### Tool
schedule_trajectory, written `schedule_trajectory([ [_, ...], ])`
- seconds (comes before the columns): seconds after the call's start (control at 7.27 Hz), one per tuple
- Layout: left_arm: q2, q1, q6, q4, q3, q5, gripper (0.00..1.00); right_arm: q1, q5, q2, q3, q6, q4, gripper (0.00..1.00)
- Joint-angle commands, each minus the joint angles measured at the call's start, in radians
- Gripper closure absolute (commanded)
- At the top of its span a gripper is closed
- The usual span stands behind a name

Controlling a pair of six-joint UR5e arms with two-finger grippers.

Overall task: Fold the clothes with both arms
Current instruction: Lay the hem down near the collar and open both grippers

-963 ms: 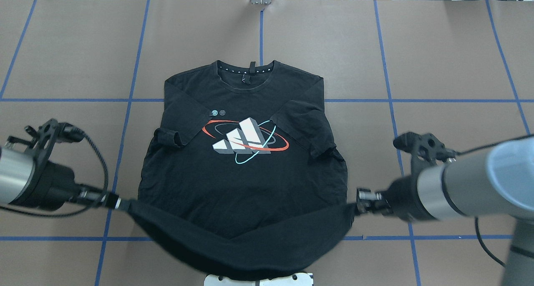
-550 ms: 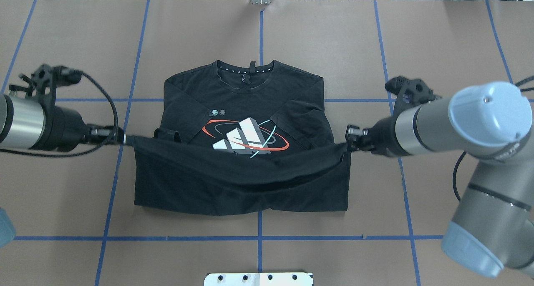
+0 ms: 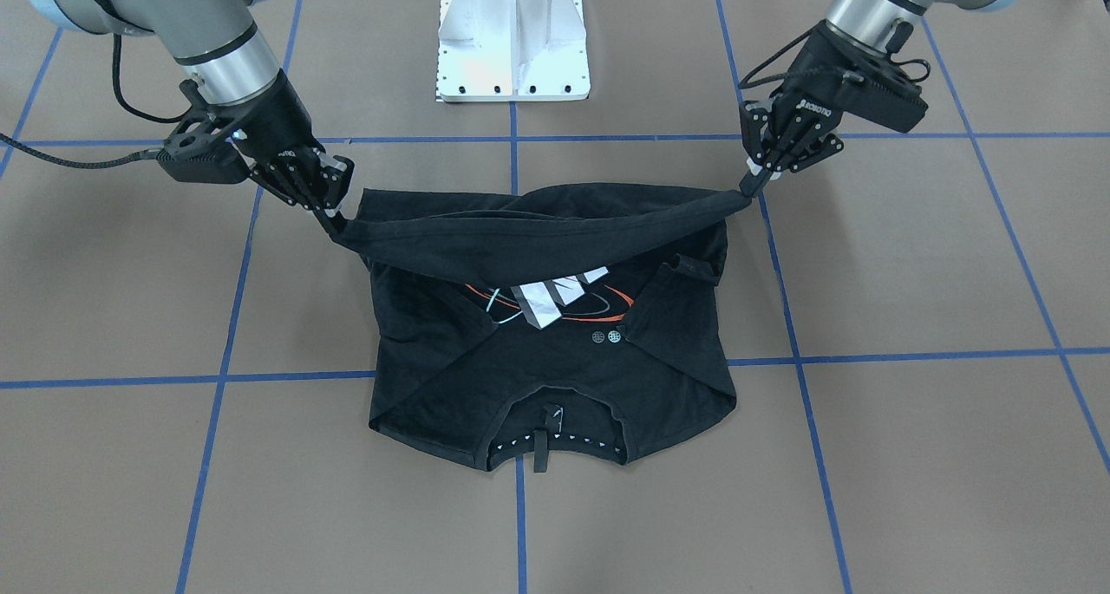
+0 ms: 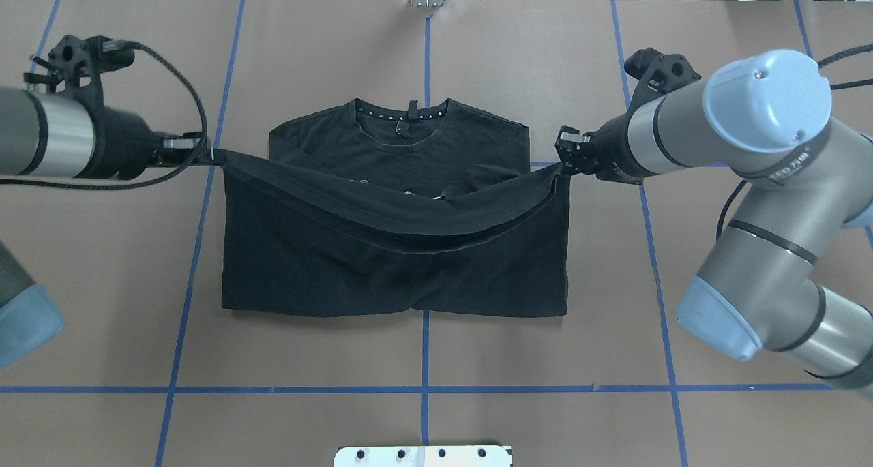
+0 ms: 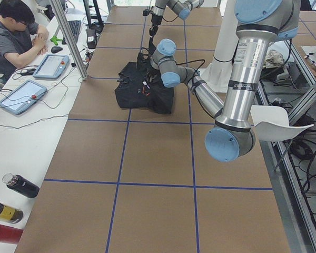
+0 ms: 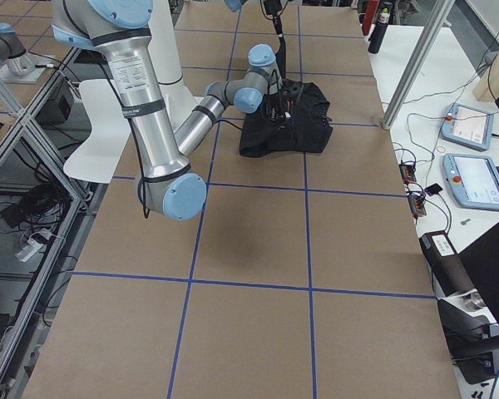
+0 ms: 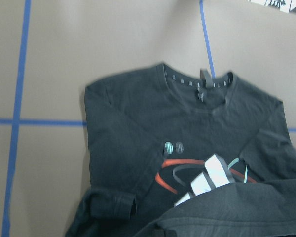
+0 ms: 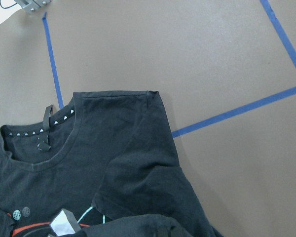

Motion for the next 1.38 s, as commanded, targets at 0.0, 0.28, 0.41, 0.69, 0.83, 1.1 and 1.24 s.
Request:
schedule_trajectory([
  [0.0,-0.106,-0.037,0.012,-0.001,0.144,0.004,1.0,0.029,-0.006,0.057,-0.081,-0.002,0.0,1.0],
  [0.28,-0.165,-0.038,0.046,-0.008,0.293,0.061,1.0,0.04,-0.01,0.123,-0.2,-0.047,0.005,1.0],
  [0.41,-0.207,-0.038,0.102,-0.009,0.388,0.07,1.0,0.04,-0.045,0.187,-0.289,-0.047,0.008,1.0],
  [0.69,-0.247,-0.031,0.167,-0.013,0.523,0.097,1.0,0.039,-0.07,0.229,-0.411,-0.097,0.011,1.0],
  [0.83,-0.261,-0.026,0.183,-0.034,0.57,0.097,1.0,0.039,-0.091,0.229,-0.443,-0.129,0.014,1.0],
  [1.1,-0.259,-0.024,0.222,-0.065,0.595,0.097,1.0,0.04,-0.096,0.225,-0.486,-0.139,0.054,1.0],
  [1.24,-0.259,-0.024,0.239,-0.065,0.598,0.097,1.0,0.04,-0.098,0.225,-0.486,-0.153,0.054,1.0],
])
